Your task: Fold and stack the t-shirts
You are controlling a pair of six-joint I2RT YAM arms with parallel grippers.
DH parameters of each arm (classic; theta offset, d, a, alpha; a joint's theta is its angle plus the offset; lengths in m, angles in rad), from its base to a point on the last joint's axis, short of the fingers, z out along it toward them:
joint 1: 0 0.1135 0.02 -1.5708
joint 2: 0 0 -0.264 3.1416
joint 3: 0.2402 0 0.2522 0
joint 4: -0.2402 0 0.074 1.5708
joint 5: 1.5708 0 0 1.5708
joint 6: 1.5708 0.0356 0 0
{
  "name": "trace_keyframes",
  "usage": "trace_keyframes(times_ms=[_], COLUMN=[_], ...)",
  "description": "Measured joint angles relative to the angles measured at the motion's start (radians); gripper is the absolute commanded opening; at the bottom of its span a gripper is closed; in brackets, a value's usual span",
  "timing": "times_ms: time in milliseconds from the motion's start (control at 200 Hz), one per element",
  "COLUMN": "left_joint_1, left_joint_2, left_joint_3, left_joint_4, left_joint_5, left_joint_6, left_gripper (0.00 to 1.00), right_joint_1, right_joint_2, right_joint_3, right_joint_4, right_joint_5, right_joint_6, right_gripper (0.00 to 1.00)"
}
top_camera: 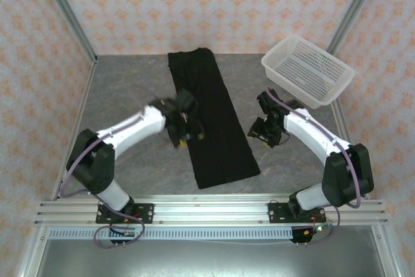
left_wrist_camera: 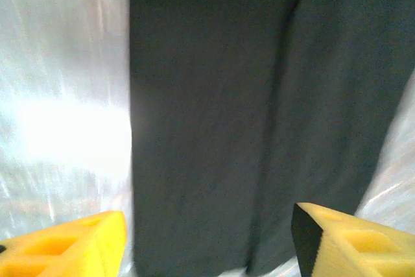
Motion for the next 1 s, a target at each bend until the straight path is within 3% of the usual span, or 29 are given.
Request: trace_keyframes(times_ms=[105,360,821,931,1001], left_joint_1=[-0.078,-0.146,-0.194,-0.213,-0.216], left_joint_2=[0.000,0.002,-0.001,0.018,0.039], left_joint_3=[-0.096,-0.113,-0.149,-0.151,-0.145], left_joint_4=[0.061,0.185,0.105,0.145,0.127], left_joint_5=[0.027,0.029,0.024,0.024,0.021], left_joint_6=[-0.102,-0.233,-0.236,-0.258,-0.274], left_gripper=[0.67,0.59,0.64,0.57,0.42], right_joint_1=[-0.004,-0.004,-0.004,-0.004,-0.004], right_joint_2=[0.002,0.019,0.031,0.041,0.041], right_joint_3=[-0.039,-0.105,-0.154,-0.161,-0.161], right_joint_4=[0.001,0.014,0.055,0.059,0.060], right_joint_5=[-0.024,-0.060,-0.077,-0.079,-0.079], right_joint_6=[-0.035,-0.066,-0.076,-0.076,-0.077], right_gripper=[0.53,0.53,0.53,0.53,0.53])
